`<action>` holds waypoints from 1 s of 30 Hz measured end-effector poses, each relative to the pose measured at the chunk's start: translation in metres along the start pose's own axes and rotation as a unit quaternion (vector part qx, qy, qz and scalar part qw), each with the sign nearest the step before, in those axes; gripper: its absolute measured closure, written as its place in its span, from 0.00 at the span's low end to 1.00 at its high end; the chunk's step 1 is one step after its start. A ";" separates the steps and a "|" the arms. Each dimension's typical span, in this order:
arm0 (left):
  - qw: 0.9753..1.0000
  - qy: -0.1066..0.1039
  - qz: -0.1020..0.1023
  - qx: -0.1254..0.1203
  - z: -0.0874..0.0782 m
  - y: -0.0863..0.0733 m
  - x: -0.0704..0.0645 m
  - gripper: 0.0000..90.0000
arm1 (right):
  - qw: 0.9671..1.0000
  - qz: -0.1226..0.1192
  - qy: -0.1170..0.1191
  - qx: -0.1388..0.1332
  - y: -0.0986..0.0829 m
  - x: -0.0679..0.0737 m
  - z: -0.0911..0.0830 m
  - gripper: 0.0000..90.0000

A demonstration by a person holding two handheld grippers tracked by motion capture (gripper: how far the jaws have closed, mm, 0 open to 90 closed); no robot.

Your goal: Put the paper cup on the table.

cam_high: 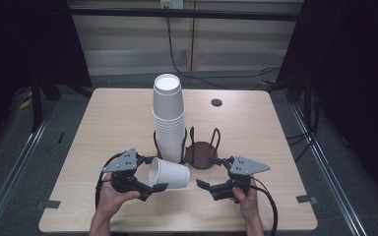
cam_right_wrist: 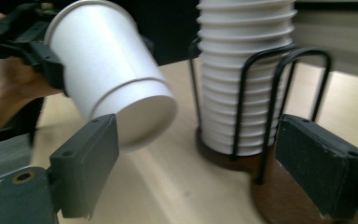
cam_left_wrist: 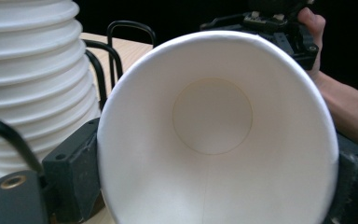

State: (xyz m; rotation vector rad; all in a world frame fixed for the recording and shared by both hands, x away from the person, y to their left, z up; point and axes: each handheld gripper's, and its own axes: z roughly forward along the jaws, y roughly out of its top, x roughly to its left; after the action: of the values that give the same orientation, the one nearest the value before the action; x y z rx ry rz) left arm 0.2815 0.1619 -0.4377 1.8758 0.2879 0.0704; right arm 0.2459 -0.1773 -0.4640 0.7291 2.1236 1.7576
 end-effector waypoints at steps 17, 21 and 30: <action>0.998 0.033 0.006 0.047 -0.015 0.002 0.005 0.12 | 0.991 0.012 -0.119 -0.068 -0.028 -0.003 -0.016 0.15; 0.998 0.042 0.000 0.056 -0.019 0.001 0.009 0.12 | 0.986 0.008 -0.148 -0.080 -0.037 -0.002 -0.017 0.15; 0.993 0.062 0.003 0.096 -0.024 0.004 0.016 0.12 | 0.977 0.000 -0.194 -0.092 -0.051 -0.002 -0.019 0.15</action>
State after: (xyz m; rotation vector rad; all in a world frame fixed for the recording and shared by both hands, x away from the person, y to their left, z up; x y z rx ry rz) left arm 0.2926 0.1868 -0.4281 2.0677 0.3866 0.1691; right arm 0.2282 -0.2006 -0.5097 0.9304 1.6824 1.6243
